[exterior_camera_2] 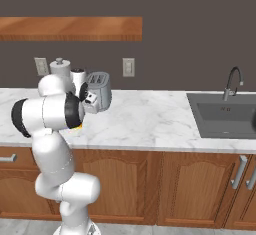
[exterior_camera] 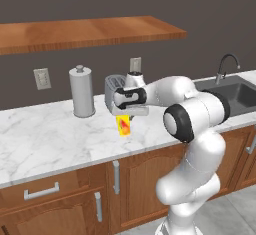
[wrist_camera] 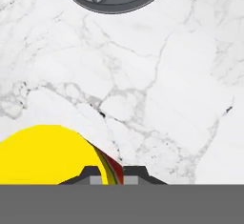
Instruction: Place the pitcher and cup on the dining counter for serving.
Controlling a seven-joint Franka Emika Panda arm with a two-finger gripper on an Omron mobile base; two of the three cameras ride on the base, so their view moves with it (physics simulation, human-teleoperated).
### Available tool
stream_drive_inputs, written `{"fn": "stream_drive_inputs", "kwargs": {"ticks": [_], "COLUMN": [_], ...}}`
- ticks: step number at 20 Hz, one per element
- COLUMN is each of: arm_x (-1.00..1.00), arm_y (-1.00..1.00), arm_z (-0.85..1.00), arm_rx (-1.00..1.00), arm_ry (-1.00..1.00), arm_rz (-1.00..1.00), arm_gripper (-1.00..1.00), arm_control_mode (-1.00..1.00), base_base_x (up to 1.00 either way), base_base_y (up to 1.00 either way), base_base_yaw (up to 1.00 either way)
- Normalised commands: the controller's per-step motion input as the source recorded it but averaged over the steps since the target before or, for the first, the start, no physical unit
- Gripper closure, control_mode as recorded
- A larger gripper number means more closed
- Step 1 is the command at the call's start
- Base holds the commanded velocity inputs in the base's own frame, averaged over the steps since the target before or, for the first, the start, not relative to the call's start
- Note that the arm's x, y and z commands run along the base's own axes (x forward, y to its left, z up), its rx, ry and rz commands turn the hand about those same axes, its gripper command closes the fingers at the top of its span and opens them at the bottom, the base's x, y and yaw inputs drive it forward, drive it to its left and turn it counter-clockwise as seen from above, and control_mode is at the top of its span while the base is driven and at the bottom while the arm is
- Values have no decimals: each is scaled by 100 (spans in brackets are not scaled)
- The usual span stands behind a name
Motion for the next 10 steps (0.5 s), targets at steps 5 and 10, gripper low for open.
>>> {"fn": "stream_drive_inputs", "kwargs": {"ticks": [5,10], "arm_x": [-77,-64], "arm_y": [-18,-25], "arm_z": [54,73], "arm_rx": [0,0], "arm_ry": [-27,-24], "arm_rz": [0,0], "arm_gripper": [100,100], "arm_control_mode": [-100,-100], "base_base_x": [0,0], "base_base_y": [0,0], "base_base_yaw": [0,0]}}
